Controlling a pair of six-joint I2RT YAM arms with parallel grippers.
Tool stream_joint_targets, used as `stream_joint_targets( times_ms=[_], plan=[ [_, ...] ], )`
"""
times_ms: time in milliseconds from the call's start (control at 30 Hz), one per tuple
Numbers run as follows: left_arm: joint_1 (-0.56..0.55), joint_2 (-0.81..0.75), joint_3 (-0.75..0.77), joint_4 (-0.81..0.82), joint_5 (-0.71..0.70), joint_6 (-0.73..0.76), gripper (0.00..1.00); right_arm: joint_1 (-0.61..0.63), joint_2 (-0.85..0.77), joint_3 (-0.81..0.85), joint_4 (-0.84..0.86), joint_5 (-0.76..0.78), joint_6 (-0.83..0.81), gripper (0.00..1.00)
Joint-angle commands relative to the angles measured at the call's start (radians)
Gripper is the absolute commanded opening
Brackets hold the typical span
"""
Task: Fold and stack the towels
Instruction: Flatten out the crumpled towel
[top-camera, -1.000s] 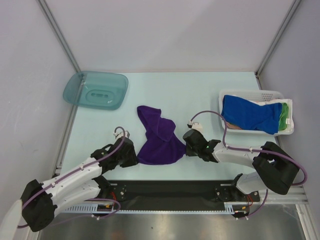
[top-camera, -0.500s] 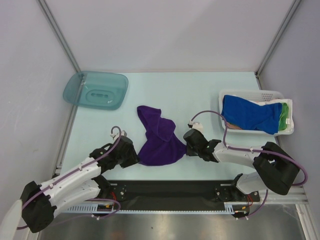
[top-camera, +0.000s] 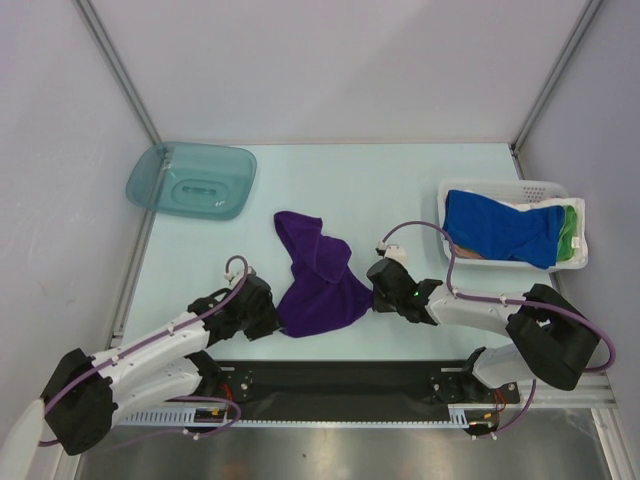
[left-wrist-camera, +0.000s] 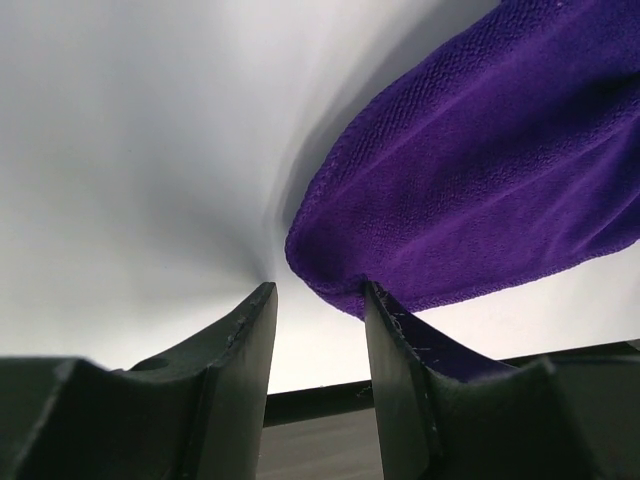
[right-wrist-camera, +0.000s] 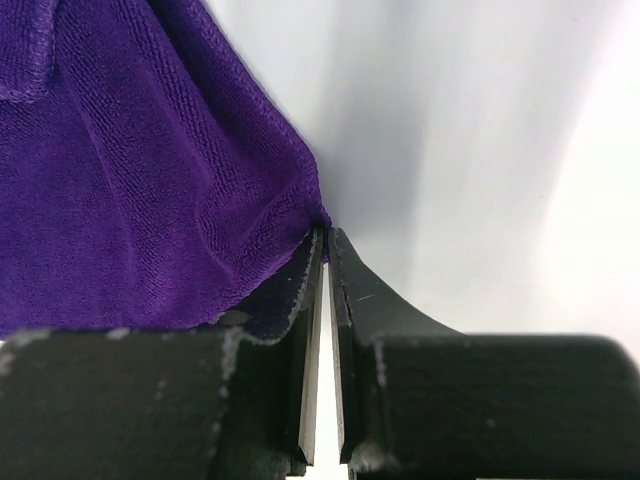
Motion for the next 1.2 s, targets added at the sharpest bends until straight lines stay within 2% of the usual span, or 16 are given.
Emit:
stream_joint_targets(
  times_ms=[0, 367, 767, 867, 1000, 1100, 1167],
  plan=[
    [-0.006, -0.011, 0.007, 0.038, 0.007, -0.028, 0.46, -0.003, -0.021, -0.008, 0.027, 0.024, 0.004, 0.09],
    [-0.005, -0.020, 0.021, 0.045, -0.024, -0.028, 0.54, -0.003, -0.015, -0.011, 0.032, 0.020, 0.004, 0.09],
    [-0.005, 0.006, -0.019, 0.073, -0.038, -0.039, 0.45, -0.004, -0.015, -0.008, 0.036, 0.014, 0.006, 0.09],
    [-0.005, 0.017, -0.022, 0.094, -0.047, -0.031, 0.35, -0.003, -0.027, -0.010, 0.036, 0.014, 0.001, 0.09],
    [-0.003, 0.035, -0.036, 0.133, -0.049, -0.017, 0.12, -0.003, -0.050, -0.004, 0.016, 0.017, -0.007, 0.08],
    [0.000, 0.051, -0.030, 0.140, -0.049, -0.002, 0.00, -0.003, -0.073, -0.001, -0.002, 0.018, -0.007, 0.05],
    [0.000, 0.048, -0.016, 0.139, -0.041, 0.017, 0.00, -0.003, -0.087, 0.001, -0.011, 0.020, -0.008, 0.03]
  ],
)
